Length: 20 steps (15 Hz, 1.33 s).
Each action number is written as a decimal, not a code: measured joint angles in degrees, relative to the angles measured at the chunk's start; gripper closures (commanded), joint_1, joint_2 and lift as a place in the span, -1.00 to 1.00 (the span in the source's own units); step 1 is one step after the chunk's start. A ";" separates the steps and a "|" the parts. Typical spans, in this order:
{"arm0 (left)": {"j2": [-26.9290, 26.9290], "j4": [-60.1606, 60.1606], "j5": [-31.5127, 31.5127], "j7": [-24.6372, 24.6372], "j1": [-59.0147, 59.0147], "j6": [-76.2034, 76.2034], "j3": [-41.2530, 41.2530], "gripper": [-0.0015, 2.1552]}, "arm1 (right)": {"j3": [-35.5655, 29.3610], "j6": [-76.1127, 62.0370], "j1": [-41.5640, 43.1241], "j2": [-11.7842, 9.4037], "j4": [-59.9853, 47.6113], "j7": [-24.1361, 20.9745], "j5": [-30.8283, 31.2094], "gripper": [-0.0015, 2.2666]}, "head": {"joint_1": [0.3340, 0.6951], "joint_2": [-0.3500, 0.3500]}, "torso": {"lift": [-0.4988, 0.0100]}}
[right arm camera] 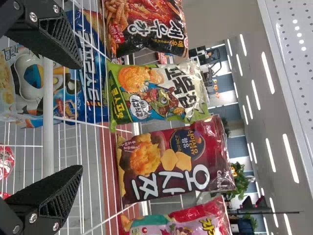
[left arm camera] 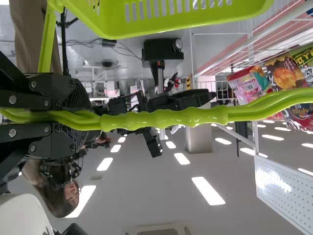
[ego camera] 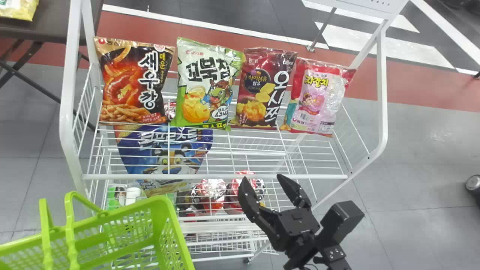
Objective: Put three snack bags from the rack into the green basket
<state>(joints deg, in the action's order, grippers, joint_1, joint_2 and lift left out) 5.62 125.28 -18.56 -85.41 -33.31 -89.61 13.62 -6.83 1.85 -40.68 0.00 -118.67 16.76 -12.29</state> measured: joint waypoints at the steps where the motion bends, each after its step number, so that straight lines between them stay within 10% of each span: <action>1: 0.00 -0.04 0.00 0.01 0.00 0.00 0.00 0.99 | 0.67 0.50 0.75 0.00 0.13 -0.49 0.35 -0.92 | 1.00 -0.90 | 0.96; 13: -0.44 -1.21 0.00 -0.99 -0.78 0.86 -0.26 0.99 | 21.19 10.47 29.57 0.00 16.58 -12.62 8.81 -0.90 | 1.00 0.13 | 0.96; 20: -0.53 -1.46 -0.13 -1.49 -0.80 1.55 -0.27 0.99 | 26.44 3.87 47.48 0.00 38.25 -16.51 7.53 -0.78 | 1.00 0.24 | 0.96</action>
<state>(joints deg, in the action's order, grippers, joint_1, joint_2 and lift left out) 5.10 123.82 -18.69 -86.90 -34.10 -88.06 13.36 19.61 5.73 6.80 0.00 -80.42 0.25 -4.76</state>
